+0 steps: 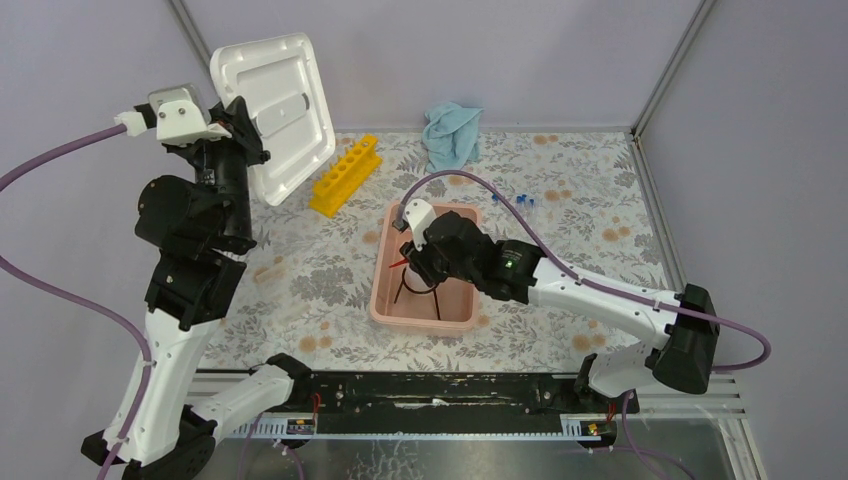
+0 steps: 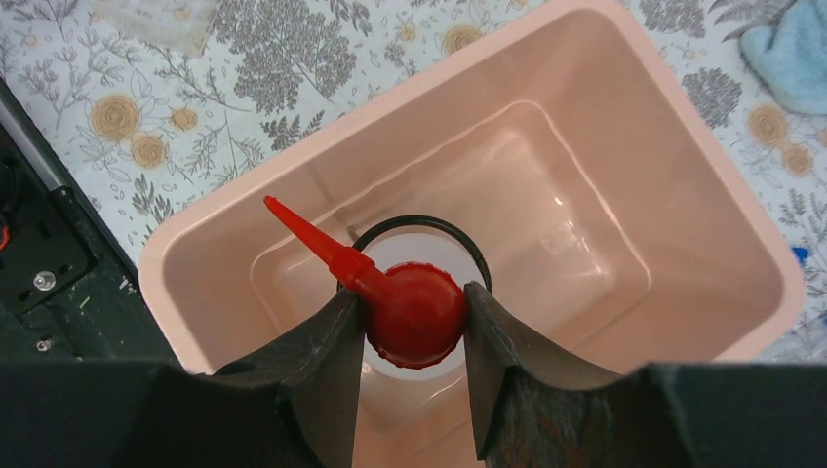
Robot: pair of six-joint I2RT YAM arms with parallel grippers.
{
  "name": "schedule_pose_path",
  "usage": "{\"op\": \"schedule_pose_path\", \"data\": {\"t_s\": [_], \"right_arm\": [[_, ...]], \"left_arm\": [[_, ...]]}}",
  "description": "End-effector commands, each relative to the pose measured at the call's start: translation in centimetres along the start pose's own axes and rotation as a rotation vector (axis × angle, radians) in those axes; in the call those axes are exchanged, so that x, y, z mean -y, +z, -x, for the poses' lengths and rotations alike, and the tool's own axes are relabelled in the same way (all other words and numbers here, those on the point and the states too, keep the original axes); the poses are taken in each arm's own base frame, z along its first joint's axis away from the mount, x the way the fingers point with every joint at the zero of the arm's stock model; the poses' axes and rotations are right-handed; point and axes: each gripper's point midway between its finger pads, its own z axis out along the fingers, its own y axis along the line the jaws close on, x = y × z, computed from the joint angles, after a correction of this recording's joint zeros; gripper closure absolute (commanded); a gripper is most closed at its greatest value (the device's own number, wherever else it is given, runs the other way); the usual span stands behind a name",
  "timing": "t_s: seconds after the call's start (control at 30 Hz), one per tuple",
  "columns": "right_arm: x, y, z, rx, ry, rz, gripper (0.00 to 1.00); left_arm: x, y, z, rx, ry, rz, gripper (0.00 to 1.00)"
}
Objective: Organize the chemistry lab equipment
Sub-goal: Place the chemistry item in the storage box.
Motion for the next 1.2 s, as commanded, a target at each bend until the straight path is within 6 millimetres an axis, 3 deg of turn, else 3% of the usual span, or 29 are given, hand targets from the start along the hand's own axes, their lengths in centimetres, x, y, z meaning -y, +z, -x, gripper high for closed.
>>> {"op": "schedule_pose_path", "data": {"t_s": [0.0,0.43,0.93,1.17], "right_arm": [[-0.5,1.1,0.4,0.037,0.053,0.03,0.84],[-0.5,3.5,-3.0,-0.036,0.088,0.038,0.83],[0.1,4.4,-4.5,-0.072,0.112,0.033,0.81],[0.2,4.6,-4.9,-0.087,0.117,0.031,0.69]], "left_arm": [[0.2,0.1,1.9,0.073,-0.044,-0.005,1.0],[0.2,0.3,1.4,0.069,-0.032,-0.004,1.0],[0.4,0.3,0.9,0.063,-0.029,-0.007,1.0],[0.4,0.3,0.6,0.06,-0.031,-0.006,1.0]]}}
